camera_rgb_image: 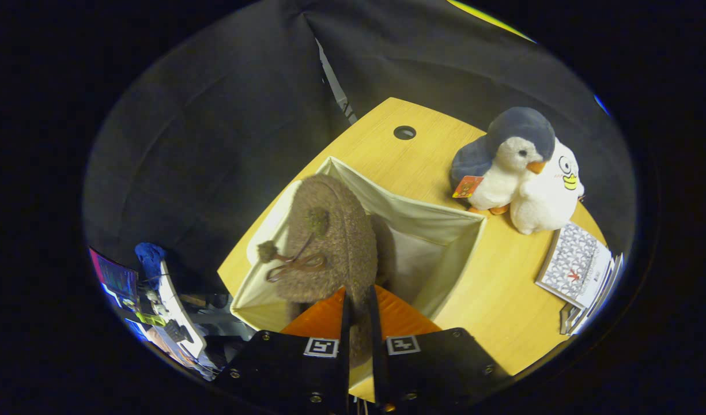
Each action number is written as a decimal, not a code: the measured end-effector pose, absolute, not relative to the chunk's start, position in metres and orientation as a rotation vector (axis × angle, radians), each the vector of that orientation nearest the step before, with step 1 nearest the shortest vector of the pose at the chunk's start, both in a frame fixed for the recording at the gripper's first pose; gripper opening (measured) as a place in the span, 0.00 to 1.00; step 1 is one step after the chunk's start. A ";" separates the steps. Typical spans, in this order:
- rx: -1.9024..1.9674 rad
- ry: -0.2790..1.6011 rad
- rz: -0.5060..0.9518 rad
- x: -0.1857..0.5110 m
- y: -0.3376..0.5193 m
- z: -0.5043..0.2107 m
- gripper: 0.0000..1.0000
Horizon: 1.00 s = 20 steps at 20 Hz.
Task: Open the storage box then place both shoes into the box .Put the left shoe in first, then the right shoe, with the right side of both shoes facing outward in a uniform manner.
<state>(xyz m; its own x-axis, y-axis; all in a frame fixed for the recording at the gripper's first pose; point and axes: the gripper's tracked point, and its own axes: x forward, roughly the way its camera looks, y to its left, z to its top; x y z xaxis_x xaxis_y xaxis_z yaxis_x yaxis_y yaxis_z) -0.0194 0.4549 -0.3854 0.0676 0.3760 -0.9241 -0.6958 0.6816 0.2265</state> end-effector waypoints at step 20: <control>-0.005 0.354 0.359 0.060 0.222 -0.149 0.78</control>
